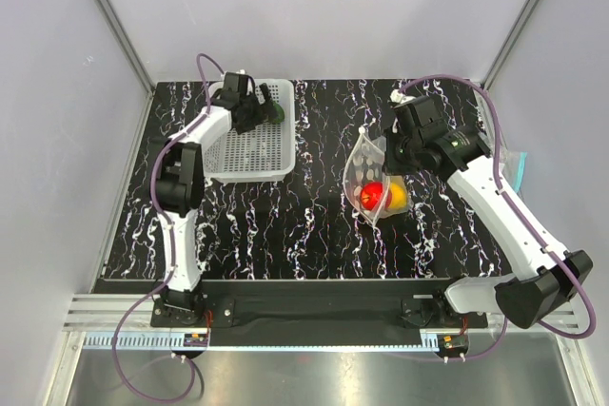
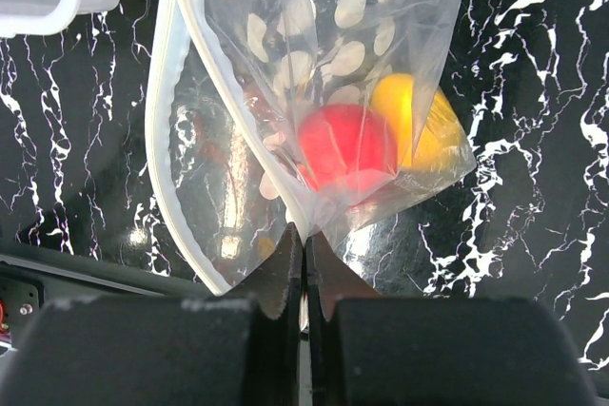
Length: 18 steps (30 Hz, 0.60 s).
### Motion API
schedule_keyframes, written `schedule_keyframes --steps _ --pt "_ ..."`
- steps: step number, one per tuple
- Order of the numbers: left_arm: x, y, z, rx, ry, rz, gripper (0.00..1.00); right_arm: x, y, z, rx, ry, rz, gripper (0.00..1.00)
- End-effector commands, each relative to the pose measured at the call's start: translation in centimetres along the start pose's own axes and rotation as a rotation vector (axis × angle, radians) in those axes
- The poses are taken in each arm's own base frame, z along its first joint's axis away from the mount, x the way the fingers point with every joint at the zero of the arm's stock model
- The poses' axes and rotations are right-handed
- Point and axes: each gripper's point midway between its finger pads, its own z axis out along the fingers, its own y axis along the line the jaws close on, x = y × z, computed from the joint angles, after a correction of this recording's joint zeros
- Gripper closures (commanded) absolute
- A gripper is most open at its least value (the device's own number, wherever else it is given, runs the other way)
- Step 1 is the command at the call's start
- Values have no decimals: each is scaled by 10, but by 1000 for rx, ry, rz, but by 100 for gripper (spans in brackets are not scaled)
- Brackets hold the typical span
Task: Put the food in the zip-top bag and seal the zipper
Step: Pick up the fake fruit from the bin.
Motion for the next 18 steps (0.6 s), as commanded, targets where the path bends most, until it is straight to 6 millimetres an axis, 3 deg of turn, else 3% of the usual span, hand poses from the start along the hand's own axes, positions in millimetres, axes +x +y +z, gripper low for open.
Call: schedule_keyframes --steps 1,8,14,18 --pt "-57 -34 1 78 -160 -46 1 -6 7 -5 -43 -44 -13 100" --pt "-52 -34 37 116 -168 -213 1 -4 4 -5 -30 -50 -22 100" --pt "-44 -22 60 77 -164 -312 2 -6 2 -13 -33 -72 -23 100" --pt "-46 -16 71 57 -182 -324 16 -4 2 -15 -34 -77 -20 100"
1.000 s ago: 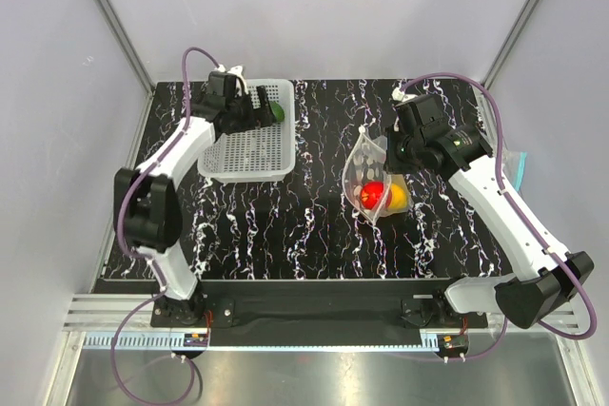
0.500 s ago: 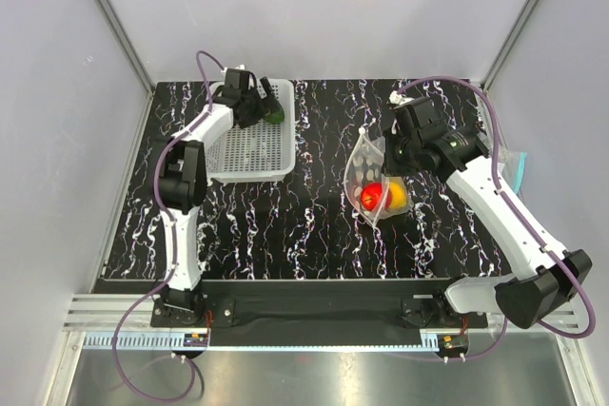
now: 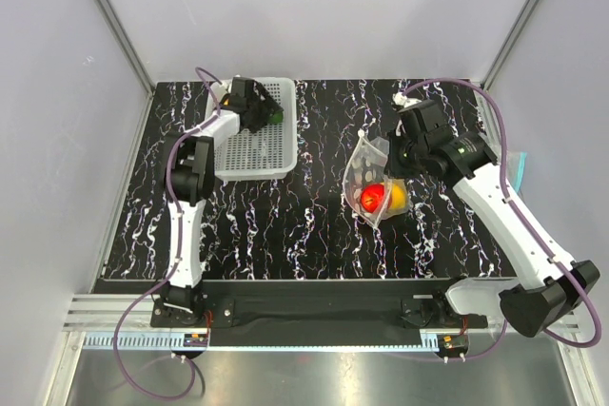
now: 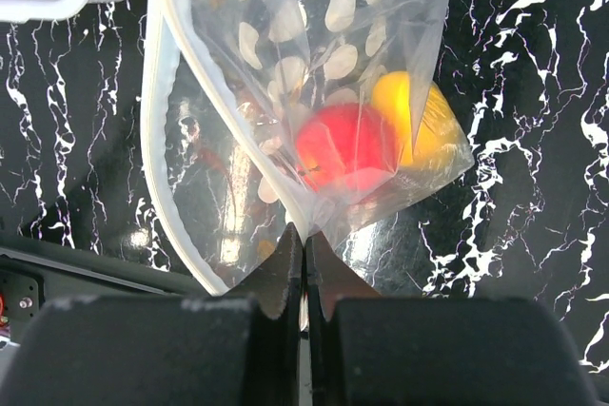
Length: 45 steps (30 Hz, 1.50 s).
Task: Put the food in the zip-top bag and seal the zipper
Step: Pick up the fake fruit from the bin, then place the fake fruit in the zipper food storage bag.
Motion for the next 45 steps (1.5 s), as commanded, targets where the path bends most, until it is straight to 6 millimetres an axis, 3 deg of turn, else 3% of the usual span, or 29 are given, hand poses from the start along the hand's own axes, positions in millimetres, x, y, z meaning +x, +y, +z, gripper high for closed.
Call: schedule_keyframes --steps 1,3,4,6,8,9,10,11,12,13,14,15,16,18,19,20,21,22,24,25,26,33,36,41,45 --pt "-27 -18 3 32 -105 -23 25 -9 2 -10 -15 -60 -12 100" --pt "-29 -14 0 26 -121 3 35 -8 2 -10 -18 -59 -12 100" --pt "-36 -22 -6 50 -144 17 47 -7 2 -10 -17 -59 -12 100" --pt "-38 -30 -15 88 -144 84 62 -6 1 -9 -13 -57 -11 100" --pt "-47 -44 -34 118 -160 141 71 -7 1 -8 -14 -57 -11 100" --pt "-40 -40 -38 116 -147 156 72 -7 2 -8 -15 -58 -9 100" --pt "-49 -57 -59 168 -172 174 72 -7 2 -8 -14 -56 -10 100" --pt "-48 -61 -69 184 -173 191 72 -8 2 -8 -13 -57 -9 100" --pt "-36 -51 -74 173 -148 196 72 -9 2 -8 -13 -62 -7 100" --pt "-45 -72 -102 245 -185 212 72 -9 2 -8 -15 -63 -7 100" --pt "-33 -61 -108 234 -164 215 71 -10 2 -8 -14 -65 -7 100" --pt "-31 -63 -119 251 -166 218 71 -10 3 -8 -15 -63 -7 100" --pt "-36 -82 -148 318 -195 233 71 -11 3 -8 -17 -63 -6 100" --pt "-21 -77 -165 336 -177 250 71 -11 6 -7 -25 -56 -5 100" --pt "-24 -91 -191 379 -204 270 71 -12 7 -7 -30 -58 -3 100" --pt "-20 -91 -201 385 -209 296 71 -13 7 -6 -32 -57 -3 100" --pt "-12 -88 -207 386 -200 311 71 -13 8 -6 -34 -56 -3 100" --pt "-7 -99 -230 419 -210 331 71 -13 8 -7 -34 -56 -3 100" --pt "10 -97 -243 439 -193 355 70 -15 8 -7 -34 -61 -2 100" --pt "20 -110 -262 493 -193 367 69 -16 8 -7 -34 -64 0 100" --pt "34 -105 -264 504 -165 353 69 -17 9 -8 -36 -66 -3 100" --pt "120 -158 -342 726 -158 483 70 -21 13 -6 -46 -56 1 100" --pt "146 -169 -361 775 -136 532 71 -22 15 -9 -54 -60 6 100" --pt "176 -177 -368 771 -102 636 71 -21 15 -12 -55 -57 10 100" --pt "214 -176 -356 737 5 728 71 -21 15 -13 -55 -57 12 100"
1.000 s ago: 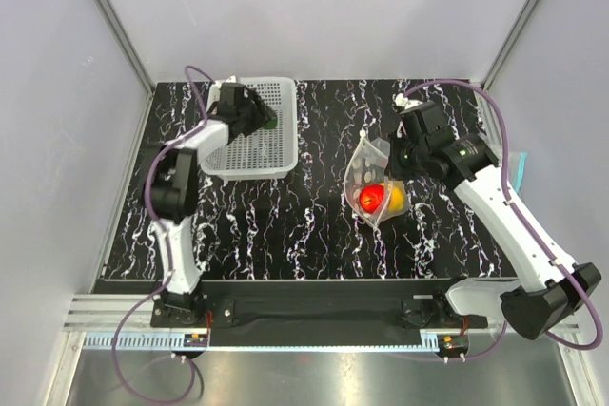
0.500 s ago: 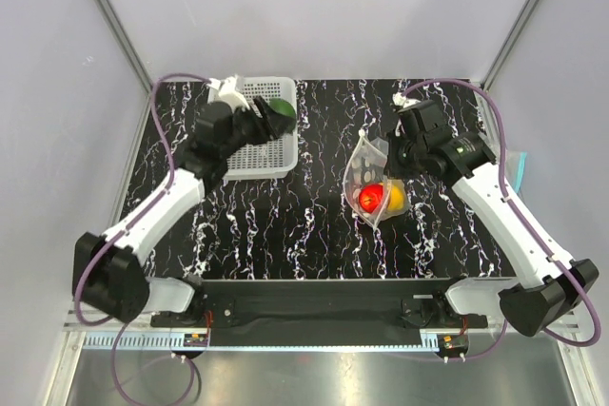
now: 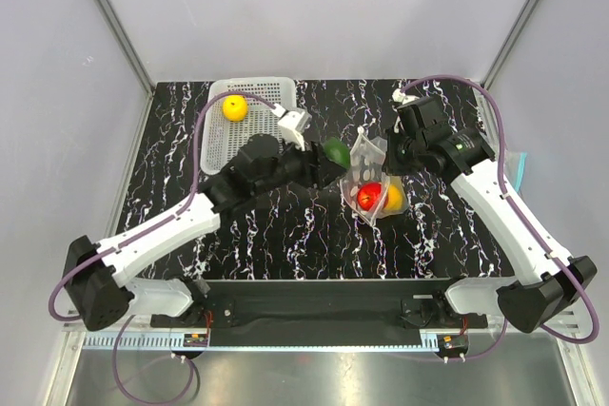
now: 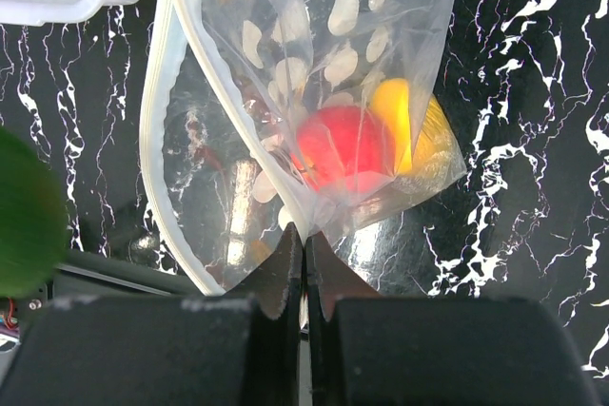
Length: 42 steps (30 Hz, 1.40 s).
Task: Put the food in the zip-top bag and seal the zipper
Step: Place the fake fruit in the zipper food storage bag.
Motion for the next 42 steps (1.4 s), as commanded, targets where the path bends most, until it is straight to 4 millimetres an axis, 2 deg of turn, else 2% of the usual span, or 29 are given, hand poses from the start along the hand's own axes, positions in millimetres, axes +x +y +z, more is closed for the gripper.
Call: schedule_keyframes --steps 1,3,5,6,8,9,10,11,12,13,14,15,17,18,20,21,29,31,32,34,35,38,39,40,41,42 --pt "-3 -11 13 -7 14 79 71 -16 11 -14 -47 -57 7 100" --pt "12 -15 25 6 49 74 71 -17 12 -16 -52 -61 9 100" --pt "18 -24 34 32 60 73 71 -17 13 -15 -53 -61 8 100" --pt "33 -30 42 44 98 78 71 -17 13 -14 -52 -58 9 100" --pt "34 -39 52 58 104 92 71 -17 13 -13 -51 -55 10 100" --pt "46 -37 62 50 140 93 71 -17 13 -13 -53 -57 12 100" --pt "50 -36 67 45 162 88 70 -17 13 -13 -52 -56 13 100" --pt "45 -39 71 43 161 86 69 -17 13 -13 -53 -59 15 100" --pt "55 -33 78 19 198 87 67 -17 13 -14 -52 -58 15 100" --pt "57 -30 80 6 206 85 65 -17 13 -14 -53 -57 12 100" --pt "52 -32 83 -1 197 86 52 -17 13 -14 -52 -58 12 100" --pt "57 -23 86 -46 211 93 45 -16 12 -14 -50 -55 13 100" --pt "53 -23 89 -67 214 110 35 -16 11 -13 -45 -57 11 100" --pt "53 -17 88 -105 221 120 26 -15 11 -14 -45 -57 8 100" --pt "52 -14 85 -125 222 122 16 -16 11 -14 -46 -58 9 100" --pt "48 -15 80 -129 217 124 1 -15 10 -13 -42 -57 9 100" --pt "21 -6 47 -163 206 115 1 -15 9 -13 -41 -64 3 100" --pt "17 12 39 -185 202 87 1 -14 9 -13 -40 -62 3 100" --pt "2 24 31 -210 167 77 1 -14 9 -13 -39 -60 3 100" --pt "-7 47 21 -269 145 79 1 -13 9 -13 -42 -58 1 100" --pt "-20 68 11 -328 125 70 1 -13 9 -14 -44 -59 0 100" --pt "-38 109 -5 -453 110 93 1 -12 8 -15 -42 -60 -3 100" --pt "-42 136 -16 -526 120 77 1 -12 9 -14 -42 -57 -4 100" --pt "-49 147 -20 -553 114 85 1 -13 8 -15 -41 -59 -4 100" --pt "-54 173 -28 -615 115 64 1 -12 9 -15 -44 -56 -7 100" --pt "-58 187 -32 -655 113 62 1 -13 9 -14 -44 -56 -6 100"
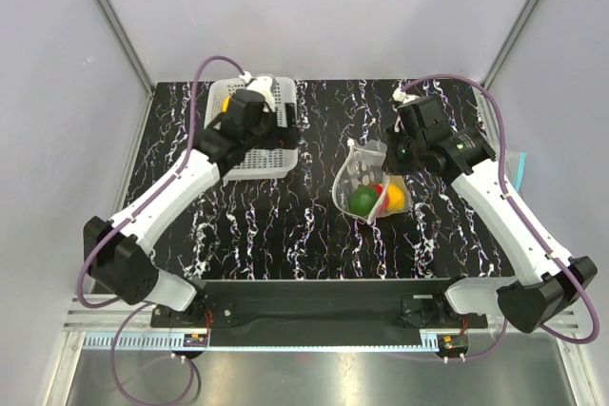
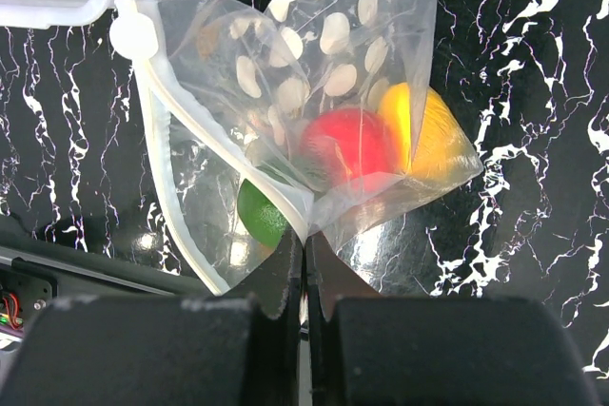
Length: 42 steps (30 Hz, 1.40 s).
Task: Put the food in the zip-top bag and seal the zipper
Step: Place the fake fruit in the zipper food storage bag, then pick up the fake fruit from the bin.
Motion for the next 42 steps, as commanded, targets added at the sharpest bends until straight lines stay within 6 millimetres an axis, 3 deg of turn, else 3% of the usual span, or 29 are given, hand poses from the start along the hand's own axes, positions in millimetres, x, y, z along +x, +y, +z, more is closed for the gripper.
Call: schedule_keyframes --steps 1,3,4,5,7,9,11,12,13,14,15,16,18,19,22,25,30,31,33,34,36,38,39,40,42 --pt "-21 55 3 -154 -8 34 1 -10 9 -12 -47 -46 -14 100" --pt "-21 96 16 -281 30 29 1 -11 10 -12 -51 -44 -14 100" --pt "-35 105 18 -309 17 42 1 -11 10 -12 -53 -44 -17 100" --pt "-26 126 33 -357 71 40 1 -11 11 -12 -53 -44 -17 100" --pt "-33 150 52 -402 88 42 1 -13 12 -12 -56 -44 -22 100" --pt "-51 159 64 -412 67 56 1 -14 14 -12 -63 -43 -28 100" --pt "-44 177 87 -426 113 62 1 -16 15 -11 -65 -39 -27 100" --pt "-60 177 93 -416 91 91 1 -17 16 -11 -70 -39 -27 100" --pt "-45 189 110 -429 154 95 1 -16 16 -12 -71 -34 -32 100" --pt "-46 193 118 -434 163 102 1 -17 17 -12 -76 -34 -35 100" --pt "-64 194 122 -435 132 111 1 -18 17 -11 -73 -35 -38 100" --pt "-50 207 138 -448 180 109 1 -17 16 -11 -67 -32 -43 100" --pt "-61 215 148 -460 161 112 1 -17 15 -10 -64 -29 -49 100" --pt "-53 222 160 -464 175 115 1 -16 15 -9 -62 -23 -54 100" --pt "-48 236 177 -478 178 140 1 -14 14 -8 -61 -13 -54 100" --pt "-48 258 181 -552 171 140 1 -12 13 -8 -60 -15 -59 100" --pt "-41 272 190 -531 186 80 1 -12 19 -11 -94 -13 -58 100" --pt "-26 279 194 -540 232 73 1 -13 20 -12 -101 -15 -56 100" --pt "-24 279 201 -521 247 82 1 -12 24 -14 -124 -14 -52 100" --pt "-1 282 209 -501 320 83 1 -12 25 -14 -127 -18 -52 100" --pt "-17 279 212 -491 286 75 1 -12 24 -15 -127 -21 -52 100" --pt "-18 278 212 -478 281 72 1 -12 23 -16 -124 -22 -52 100" --pt "-6 277 214 -461 307 70 1 -11 24 -16 -124 -19 -54 100" --pt "-16 273 212 -439 272 76 1 -11 23 -17 -122 -22 -52 100" --pt "-11 265 215 -390 285 85 1 -11 23 -18 -121 -25 -53 100"
